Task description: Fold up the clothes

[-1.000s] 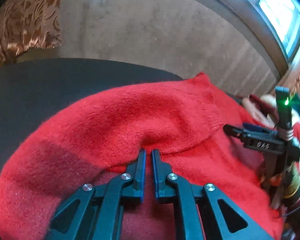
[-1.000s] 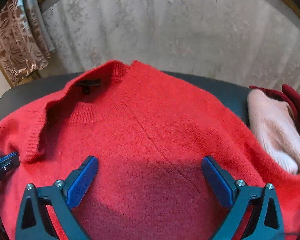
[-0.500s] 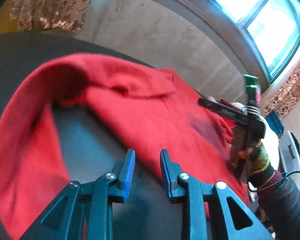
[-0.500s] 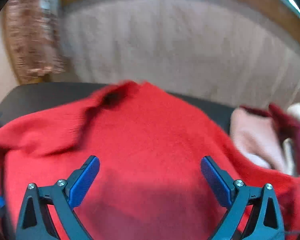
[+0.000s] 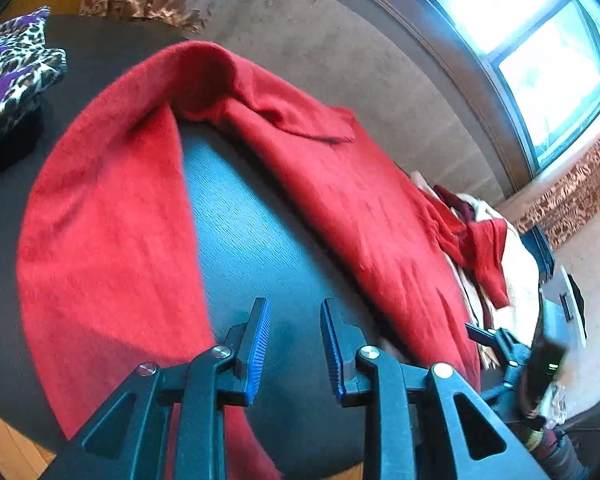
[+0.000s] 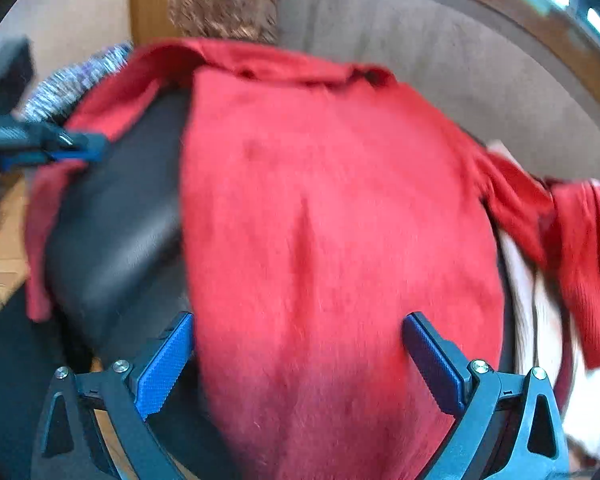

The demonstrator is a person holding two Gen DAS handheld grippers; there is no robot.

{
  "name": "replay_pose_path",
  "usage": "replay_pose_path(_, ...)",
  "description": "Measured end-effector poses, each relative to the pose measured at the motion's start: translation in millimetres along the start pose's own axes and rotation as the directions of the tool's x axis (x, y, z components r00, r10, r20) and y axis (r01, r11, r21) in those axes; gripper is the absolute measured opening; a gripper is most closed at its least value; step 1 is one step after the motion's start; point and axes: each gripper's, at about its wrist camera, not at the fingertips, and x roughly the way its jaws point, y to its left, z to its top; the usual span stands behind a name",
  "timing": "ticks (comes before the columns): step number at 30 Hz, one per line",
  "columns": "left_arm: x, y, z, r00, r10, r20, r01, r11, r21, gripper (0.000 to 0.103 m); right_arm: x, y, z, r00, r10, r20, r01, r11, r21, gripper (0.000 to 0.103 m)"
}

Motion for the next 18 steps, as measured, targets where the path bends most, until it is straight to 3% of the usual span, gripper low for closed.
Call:
replay_pose_path(3,2.4,-9.8,-6.8,1.000,0.000,-0.021,0.001,1.000,0.025,0.026,7.2,-11.0,-4.3,0.999,0.027,0.026,-0.028,0.997,0.071,0.103)
replay_pose_path(10,5.9,-19.2,-17.8,0.998,-0.019,-0.060,0.021,0.999,0.034,0.026,6.0,-3.8,-1.0,1.000,-0.008,0.007,0.008,1.000,0.021,0.102)
replay_pose_path(13,7.1,-21.6,-21.8,0.997,-0.029,-0.075,0.032,0.999,0.031,0.026,2.0,-1.6,1.5,1.000,0.012,0.009,-0.013,1.000,0.024,0.076)
replay_pose_path(15,7.9,-23.2,-24.5,0.996,-0.036,-0.085,0.039,0.999,0.029,0.026,-3.1,-7.0,6.5,0.998,0.058,0.005,-0.058,0.996,0.073,0.044)
replay_pose_path(16,8.3,-23.7,-25.5,0.995,-0.041,-0.089,0.043,0.999,0.027,0.026,-8.9,-20.9,11.2,0.991,0.125,0.038,-0.129,0.980,0.153,0.039)
replay_pose_path(18,9.0,-23.4,-25.5,0.994,-0.064,-0.093,0.066,0.998,0.013,0.026,-20.9,-50.0,20.6,0.960,0.251,0.122,-0.277,0.911,0.306,0.033)
